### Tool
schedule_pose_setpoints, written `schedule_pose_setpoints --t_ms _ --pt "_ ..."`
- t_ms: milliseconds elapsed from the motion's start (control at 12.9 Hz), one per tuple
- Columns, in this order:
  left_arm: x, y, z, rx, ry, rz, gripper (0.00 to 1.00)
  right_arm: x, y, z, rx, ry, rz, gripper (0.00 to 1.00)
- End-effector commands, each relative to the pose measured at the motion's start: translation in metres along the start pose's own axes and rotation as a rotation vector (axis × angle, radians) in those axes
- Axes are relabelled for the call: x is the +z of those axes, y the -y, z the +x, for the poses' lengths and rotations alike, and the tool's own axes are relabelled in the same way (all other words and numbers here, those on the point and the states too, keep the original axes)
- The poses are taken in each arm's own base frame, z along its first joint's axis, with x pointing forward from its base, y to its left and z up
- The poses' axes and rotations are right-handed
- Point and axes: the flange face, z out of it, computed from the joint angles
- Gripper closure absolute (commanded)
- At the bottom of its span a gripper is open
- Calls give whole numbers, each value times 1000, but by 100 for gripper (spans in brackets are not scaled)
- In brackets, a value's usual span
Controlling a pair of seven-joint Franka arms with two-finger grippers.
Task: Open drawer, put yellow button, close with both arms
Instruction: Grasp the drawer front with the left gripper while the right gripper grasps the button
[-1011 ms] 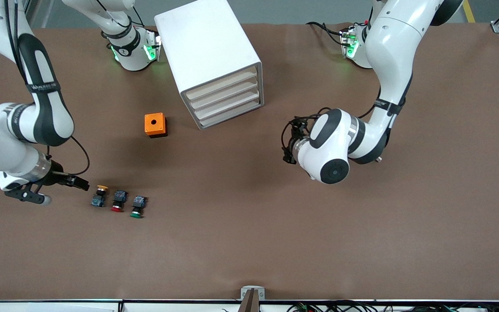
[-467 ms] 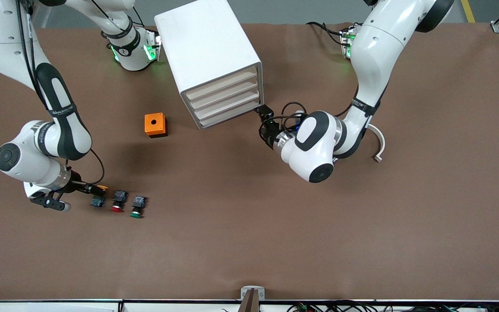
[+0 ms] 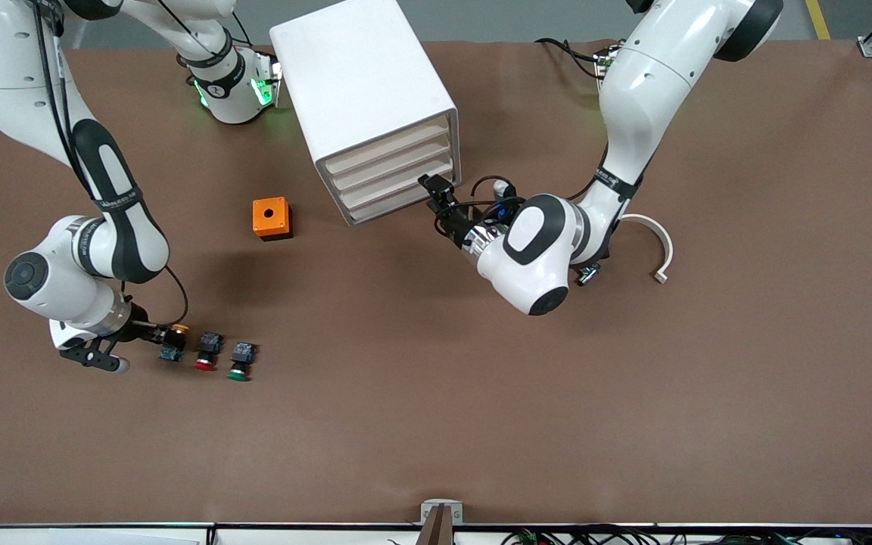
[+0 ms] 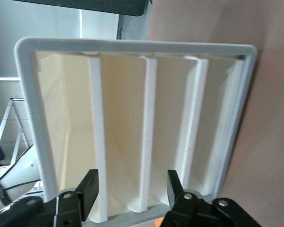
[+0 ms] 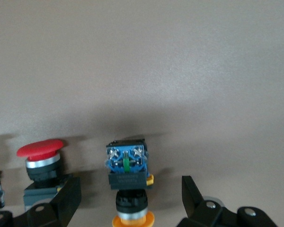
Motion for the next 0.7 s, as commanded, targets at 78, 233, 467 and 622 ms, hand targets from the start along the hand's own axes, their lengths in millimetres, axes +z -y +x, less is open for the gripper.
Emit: schedule_pose_setpoints --t_ms 78,233,467,622 --pt "20 15 -9 -41 -4 76 34 5 4 2 13 -18 17 22" --pt "29 22 -10 -79 -23 94 38 7 8 2 6 -20 17 44" --pt "50 26 -12 -80 -56 101 43 6 9 1 -8 -11 16 65" --pt "59 28 -12 -77 -70 102 46 6 9 1 -11 -10 16 82"
